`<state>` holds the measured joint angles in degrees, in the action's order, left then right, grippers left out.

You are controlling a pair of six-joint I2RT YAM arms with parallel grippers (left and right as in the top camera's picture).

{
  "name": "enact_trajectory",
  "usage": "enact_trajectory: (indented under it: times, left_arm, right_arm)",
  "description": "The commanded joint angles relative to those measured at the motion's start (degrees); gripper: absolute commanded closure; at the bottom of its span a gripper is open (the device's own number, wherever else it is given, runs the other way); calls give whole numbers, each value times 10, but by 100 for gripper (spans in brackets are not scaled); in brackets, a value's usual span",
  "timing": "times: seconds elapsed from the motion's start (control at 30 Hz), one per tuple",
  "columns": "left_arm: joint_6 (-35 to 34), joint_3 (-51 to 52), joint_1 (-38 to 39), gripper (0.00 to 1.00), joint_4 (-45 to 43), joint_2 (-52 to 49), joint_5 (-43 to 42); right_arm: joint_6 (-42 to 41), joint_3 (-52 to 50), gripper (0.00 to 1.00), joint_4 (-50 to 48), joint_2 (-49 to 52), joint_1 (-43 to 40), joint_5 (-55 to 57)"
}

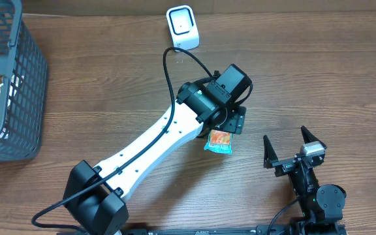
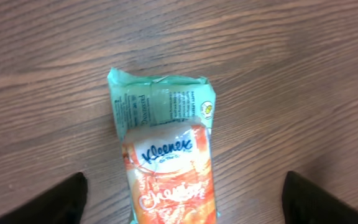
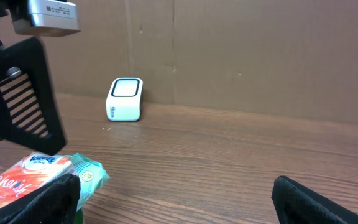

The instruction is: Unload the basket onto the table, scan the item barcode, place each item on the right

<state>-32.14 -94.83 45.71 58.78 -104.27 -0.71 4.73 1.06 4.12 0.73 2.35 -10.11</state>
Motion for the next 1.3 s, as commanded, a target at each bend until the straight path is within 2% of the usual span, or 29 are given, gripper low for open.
enact_trajectory:
  times: [0.0, 0.07, 0.27, 0.33, 0.4, 0.47, 0.7, 0.9, 1.03, 1.27]
  left_arm:
    - [23, 26, -3, 22, -3, -3, 11]
    - [17, 51, -2, 22, -15, -3, 11]
    - [7, 113, -2, 32, -64, -3, 5]
    - [7, 116, -3, 40, -71, -3, 2]
    - [7, 114, -3, 58, -75, -2, -2]
    - [9, 99, -3, 67, -76, -2, -14]
    - [28, 41, -9, 72, -43, -2, 0]
    - [28, 31, -44, 69, 11, -2, 52]
    - [27, 34, -76, 67, 53, -2, 58]
    - [13, 78, -110, 64, 64, -2, 76]
  right_arm:
    - [3, -6, 0, -2, -6, 2, 0]
    - [3, -6, 0, -2, -6, 2, 0]
    - [3, -6, 0, -2, -6, 2, 0]
    - [3, -6, 0, -2, -6, 2, 0]
    - [3, -6, 0, -2, -6, 2, 0]
    - [3, -6, 0, -2, -6, 2, 0]
    - [3, -6, 0, -2, -6, 2, 0]
    - [3, -6, 0, -2, -6, 2, 0]
    - [3, -6, 0, -2, -6, 2, 0]
    - [3, -6, 0, -2, -6, 2, 0]
